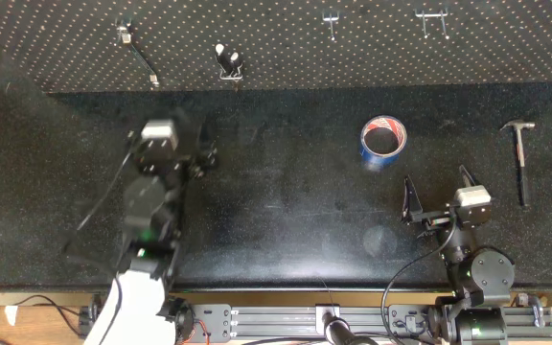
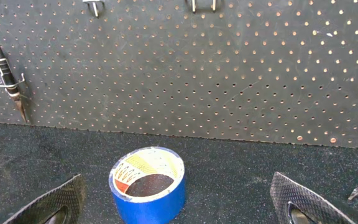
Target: Place Tools Onto Pegboard
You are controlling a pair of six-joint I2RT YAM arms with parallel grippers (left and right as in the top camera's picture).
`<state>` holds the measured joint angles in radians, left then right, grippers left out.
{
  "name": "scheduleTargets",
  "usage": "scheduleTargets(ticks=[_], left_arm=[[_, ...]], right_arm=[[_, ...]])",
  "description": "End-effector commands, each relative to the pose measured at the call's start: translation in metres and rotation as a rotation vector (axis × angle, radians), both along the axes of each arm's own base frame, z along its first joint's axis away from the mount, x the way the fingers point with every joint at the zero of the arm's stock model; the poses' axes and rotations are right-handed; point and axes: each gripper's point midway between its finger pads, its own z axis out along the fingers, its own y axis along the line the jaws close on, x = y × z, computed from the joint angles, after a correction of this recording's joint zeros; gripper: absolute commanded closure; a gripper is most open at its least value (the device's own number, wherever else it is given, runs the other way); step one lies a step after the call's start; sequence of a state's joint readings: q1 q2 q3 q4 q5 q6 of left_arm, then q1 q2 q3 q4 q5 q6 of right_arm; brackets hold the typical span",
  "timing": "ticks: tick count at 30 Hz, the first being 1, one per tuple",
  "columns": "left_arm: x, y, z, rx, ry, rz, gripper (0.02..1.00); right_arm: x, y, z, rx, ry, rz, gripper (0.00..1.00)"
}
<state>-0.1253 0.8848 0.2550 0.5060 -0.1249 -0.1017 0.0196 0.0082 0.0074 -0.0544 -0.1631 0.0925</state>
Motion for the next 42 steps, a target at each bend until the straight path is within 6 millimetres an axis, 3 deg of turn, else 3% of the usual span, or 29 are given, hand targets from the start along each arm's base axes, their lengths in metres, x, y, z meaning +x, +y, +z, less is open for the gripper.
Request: scheduleTargets(ticks=[1,6,20,23,42], left_arm=[[-0.034,0.012,-0.005,-0.014,-0.086,-0.022,0.023],[-0.058,0.019,-0.019,-0.011,-0.101,0.005,0.023],[-0.080,0.027,-0.044,-0.006,-0.007,0.046,0.023],[-0.083,0.026,-0.035,-0.004,-0.051,0.039,0.023],[-0.083,0.022,-0.035,-0.007,-0.049,0.020,0.023]], right_arm=[[0.000,-0.001,-0.001,-0.011,0.000,-0.003,0.025],[0.000,-0.001,-0.001,-0.011,0.000,-0.003,0.025],[0.000,-0.001,-0.001,-0.011,0.000,-0.003,0.025],[0.000,-0.001,-0.001,-0.011,0.000,-0.003,0.025],[0.000,-0.001,-0.001,-0.011,0.000,-0.003,0.025]])
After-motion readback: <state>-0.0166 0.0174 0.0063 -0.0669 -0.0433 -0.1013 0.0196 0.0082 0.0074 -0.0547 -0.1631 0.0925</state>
